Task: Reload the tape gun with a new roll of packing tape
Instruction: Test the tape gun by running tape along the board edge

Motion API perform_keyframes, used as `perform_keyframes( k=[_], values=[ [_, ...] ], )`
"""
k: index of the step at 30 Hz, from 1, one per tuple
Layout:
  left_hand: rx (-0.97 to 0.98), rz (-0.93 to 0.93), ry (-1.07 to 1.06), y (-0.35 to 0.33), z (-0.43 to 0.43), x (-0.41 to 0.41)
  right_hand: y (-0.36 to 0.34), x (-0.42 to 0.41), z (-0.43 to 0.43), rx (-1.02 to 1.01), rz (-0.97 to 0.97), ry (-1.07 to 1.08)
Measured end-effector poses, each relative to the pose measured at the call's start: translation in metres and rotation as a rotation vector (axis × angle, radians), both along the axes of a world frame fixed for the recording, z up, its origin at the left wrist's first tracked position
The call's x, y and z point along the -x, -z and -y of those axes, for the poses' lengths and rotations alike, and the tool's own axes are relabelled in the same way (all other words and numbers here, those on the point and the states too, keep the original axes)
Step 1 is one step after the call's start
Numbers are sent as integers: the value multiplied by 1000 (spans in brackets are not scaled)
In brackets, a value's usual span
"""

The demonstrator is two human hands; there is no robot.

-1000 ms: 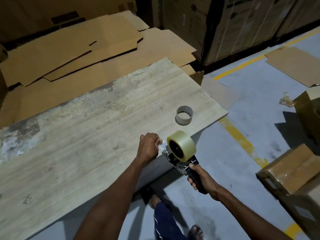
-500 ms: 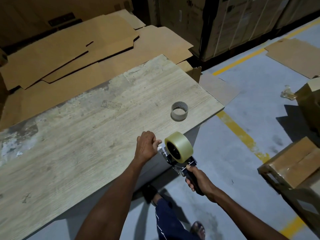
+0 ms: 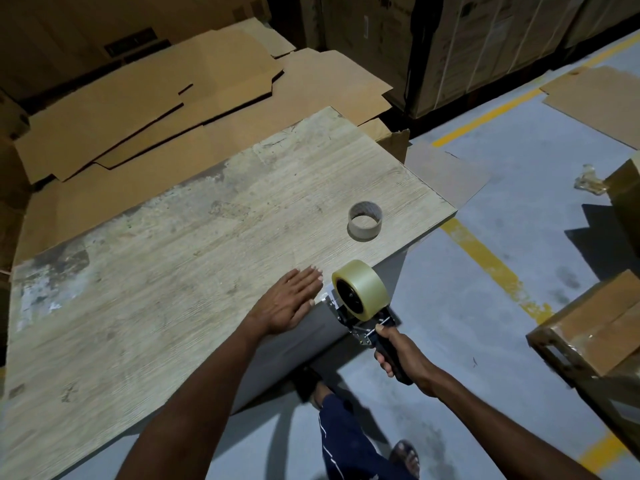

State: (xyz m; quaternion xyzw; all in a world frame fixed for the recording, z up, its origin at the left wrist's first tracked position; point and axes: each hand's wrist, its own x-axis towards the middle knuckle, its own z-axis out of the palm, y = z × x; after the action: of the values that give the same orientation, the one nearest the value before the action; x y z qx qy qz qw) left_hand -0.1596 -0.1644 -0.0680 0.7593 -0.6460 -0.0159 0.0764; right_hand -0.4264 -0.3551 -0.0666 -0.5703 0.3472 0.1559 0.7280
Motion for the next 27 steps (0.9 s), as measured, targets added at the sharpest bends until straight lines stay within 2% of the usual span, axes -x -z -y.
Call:
perform_keyframes(
  k=[3,5,10,14,18,21,27],
  values=[
    [-188,8,106,2,-3,-6,-1,1,2,-2,3,-17],
    [-229,-1,133,4,-3,-10,-3,2,3,-2,6,-35],
    [-170,-63,129,12,-6,-15,-16,10,-1,1,51,-92],
    [-126,-125,84,20,-6,-13,-13,18,-11,11,103,-52],
    [-84,-149,51,21,-7,-11,-9,27,-24,156,119,-31],
    [-44,-133,29,19,-6,-7,-14,28,-29,257,150,52],
    [-48,-74,24,18,-6,-5,-16,32,-32,263,145,113]
  ],
)
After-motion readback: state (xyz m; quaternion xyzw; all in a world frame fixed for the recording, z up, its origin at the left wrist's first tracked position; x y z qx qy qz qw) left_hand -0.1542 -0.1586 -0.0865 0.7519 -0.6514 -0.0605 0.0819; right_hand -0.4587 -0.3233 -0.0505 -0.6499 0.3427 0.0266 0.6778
